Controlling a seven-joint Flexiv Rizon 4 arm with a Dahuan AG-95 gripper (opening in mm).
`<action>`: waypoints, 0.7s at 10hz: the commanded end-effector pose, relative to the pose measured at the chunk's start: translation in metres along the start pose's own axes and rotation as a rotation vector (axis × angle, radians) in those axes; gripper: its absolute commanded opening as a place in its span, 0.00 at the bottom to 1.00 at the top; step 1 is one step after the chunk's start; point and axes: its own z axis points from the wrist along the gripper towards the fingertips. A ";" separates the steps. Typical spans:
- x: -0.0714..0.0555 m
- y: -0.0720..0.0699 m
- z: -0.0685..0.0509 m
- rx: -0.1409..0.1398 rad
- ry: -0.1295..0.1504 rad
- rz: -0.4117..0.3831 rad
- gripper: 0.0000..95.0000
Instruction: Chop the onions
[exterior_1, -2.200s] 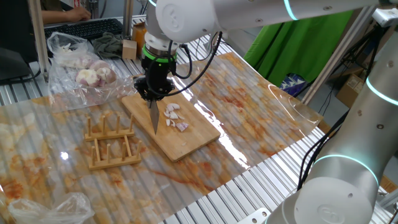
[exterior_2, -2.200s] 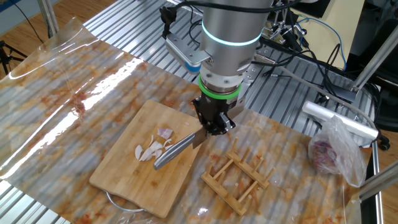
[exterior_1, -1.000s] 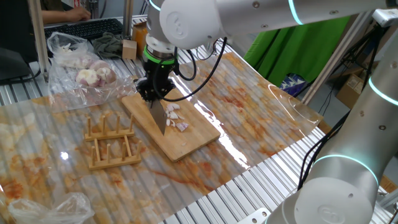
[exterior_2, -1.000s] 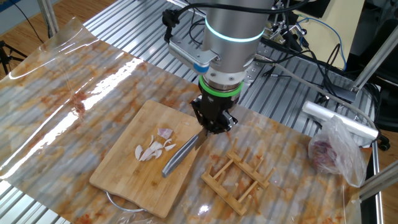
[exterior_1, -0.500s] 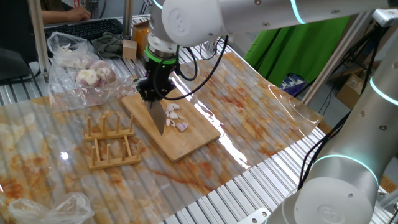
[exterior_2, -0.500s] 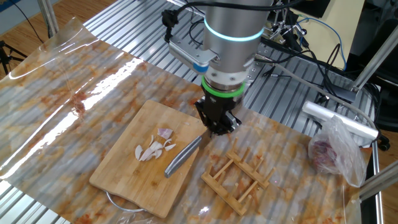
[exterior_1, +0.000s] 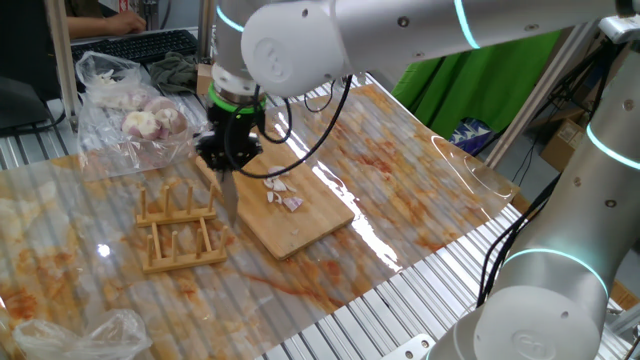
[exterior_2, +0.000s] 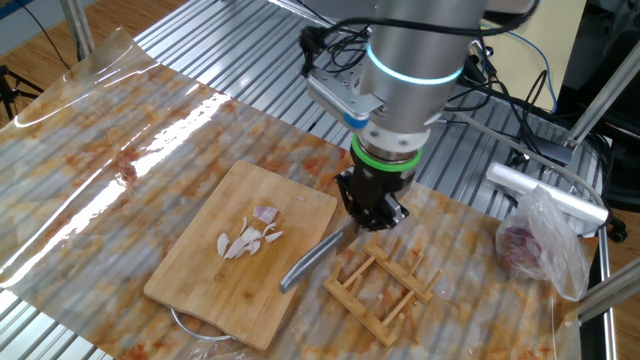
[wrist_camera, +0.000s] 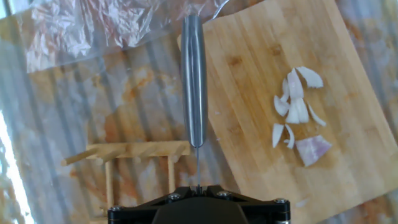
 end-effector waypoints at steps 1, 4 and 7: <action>-0.004 0.004 0.005 -0.001 -0.007 0.002 0.00; -0.009 0.011 0.014 -0.008 -0.019 0.010 0.00; -0.012 0.016 0.021 -0.012 -0.030 0.008 0.00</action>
